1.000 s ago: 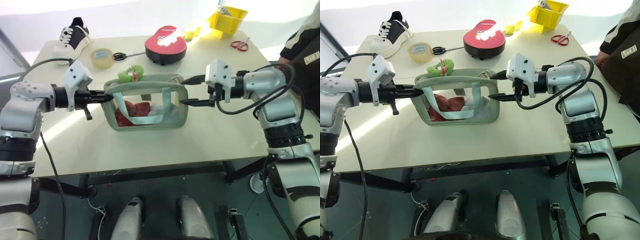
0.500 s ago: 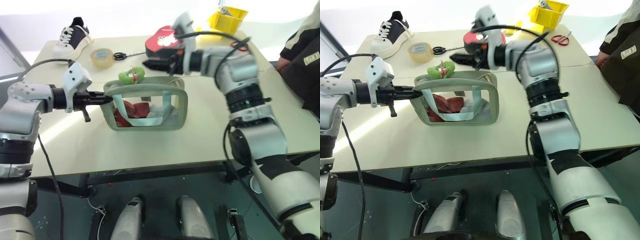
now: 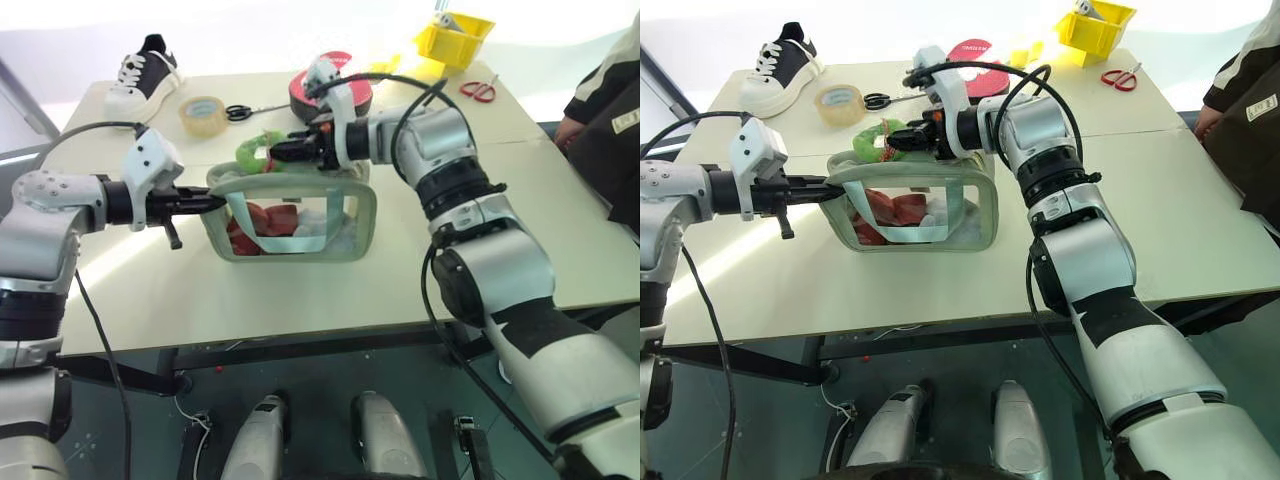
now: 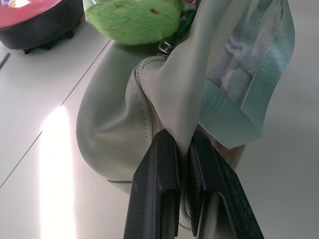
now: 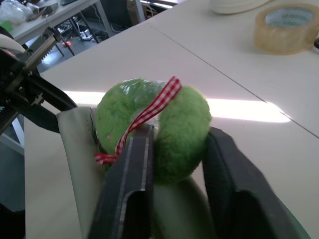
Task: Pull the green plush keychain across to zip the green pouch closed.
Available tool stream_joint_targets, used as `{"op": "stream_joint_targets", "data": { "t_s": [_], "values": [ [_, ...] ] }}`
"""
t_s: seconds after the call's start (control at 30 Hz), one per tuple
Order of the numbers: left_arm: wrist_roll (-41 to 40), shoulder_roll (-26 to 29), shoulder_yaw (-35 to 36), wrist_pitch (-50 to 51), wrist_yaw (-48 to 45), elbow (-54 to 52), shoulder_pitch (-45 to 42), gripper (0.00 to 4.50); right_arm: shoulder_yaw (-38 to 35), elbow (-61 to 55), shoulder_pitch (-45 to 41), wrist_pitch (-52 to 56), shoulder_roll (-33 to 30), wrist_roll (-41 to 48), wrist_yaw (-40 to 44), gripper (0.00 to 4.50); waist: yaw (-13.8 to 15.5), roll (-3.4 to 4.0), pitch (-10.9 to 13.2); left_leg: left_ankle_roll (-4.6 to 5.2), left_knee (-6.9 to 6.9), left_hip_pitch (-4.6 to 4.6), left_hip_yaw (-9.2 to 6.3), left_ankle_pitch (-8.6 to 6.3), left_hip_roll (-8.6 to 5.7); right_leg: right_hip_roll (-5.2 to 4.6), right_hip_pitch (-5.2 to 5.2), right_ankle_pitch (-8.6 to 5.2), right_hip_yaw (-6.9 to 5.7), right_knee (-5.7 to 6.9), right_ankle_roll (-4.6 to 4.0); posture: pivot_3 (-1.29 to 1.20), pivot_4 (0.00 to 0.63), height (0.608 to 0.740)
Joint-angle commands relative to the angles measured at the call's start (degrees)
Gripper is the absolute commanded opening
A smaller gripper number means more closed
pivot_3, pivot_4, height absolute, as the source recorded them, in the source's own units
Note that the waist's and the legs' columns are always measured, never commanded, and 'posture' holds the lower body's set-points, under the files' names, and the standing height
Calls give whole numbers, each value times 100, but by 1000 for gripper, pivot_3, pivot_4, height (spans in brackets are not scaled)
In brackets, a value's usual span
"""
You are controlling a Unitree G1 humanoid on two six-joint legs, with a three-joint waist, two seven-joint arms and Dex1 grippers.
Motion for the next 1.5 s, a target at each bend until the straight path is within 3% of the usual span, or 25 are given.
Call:
{"op": "stream_joint_targets", "data": {
  "t_s": [0.03, 0.2, 0.33, 0.63, 0.77, 0.9, 1.03, 1.23, 1.33, 1.5],
  "values": [
    [-30, 75, 73, 67, 16, -112, 61, 0, -270, -167, -266, 8, -187, 165, 111, 47, 5, 0, 0, 0, 0, 0, 0, 0, 0, 0, 0, 0, 0, 0, 0, 0, 150, 740],
    [-12, 91, 73, 53, 17, -71, 37, 0, -504, -574, -237, 241, -719, 333, 333, 47, 6, 0, 0, 0, 1, -1, 0, 0, -1, -1, 0, 0, 0, -1, 0, 0, 150, 740],
    [-36, 138, 110, 87, 7, -140, 106, 0, -530, -1419, 299, 185, -1543, 189, 238, 47, 32, 0, 0, 0, 0, -2, 1, 0, 0, -1, -1, 0, 0, -2, 0, 0, 150, 740],
    [-85, 178, 133, 129, 49, -207, 199, 0, -1075, -3198, 2011, 133, -2681, -149, -1289, 47, -11, 9, 3, 2, 0, -5, 15, -1, -1, -9, -8, 0, 7, -1, 0, 0, 150, 740],
    [-60, 131, 48, 91, 46, -126, 128, 0, -1282, -4261, 3276, 501, -2440, -137, -2111, 47, 40, 1, -2, 2, 4, -6, 14, -1, 0, -9, -5, 0, 7, -2, 1, 0, 150, 740],
    [-10, 82, -63, -16, -8, 47, -17, 0, -1185, -5129, 4446, 818, -1728, -22, -2760, 47, 60, -4, -6, 3, 10, -4, 10, 0, -3, -11, 6, 0, 5, -2, 1, 0, 150, 740],
    [76, 6, -198, -153, -73, 282, -266, 0, -937, -5081, 4847, 717, -1114, -27, -3091, 47, -3, 3, -5, 4, 6, 1, 12, 0, -2, -9, 6, 0, 6, 0, 1, 0, 150, 740],
    [141, 0, -238, -284, -127, 416, -360, 0, -677, -4953, 4732, 639, -820, 16, -3110, 47, 19, 2, -6, 4, 7, 2, 10, 0, -2, -8, 11, 0, 5, -2, 1, 0, 150, 740],
    [112, 41, -156, -301, -135, 376, -266, 0, -787, -5142, 4630, 882, -890, 277, -2910, 988, 17, 3, -6, 4, 7, 2, 8, 0, -1, -8, 11, 0, 4, -2, 1, 0, 150, 740],
    [37, 30, 13, -268, -32, 307, -191, 2097, -682, -5430, 4471, 1063, -1608, 436, -2263, 3546, 18, 3, -5, 4, 7, 2, 8, 0, -1, -8, 10, -1, 4, -2, 1, 0, 150, 740]
  ]
}}
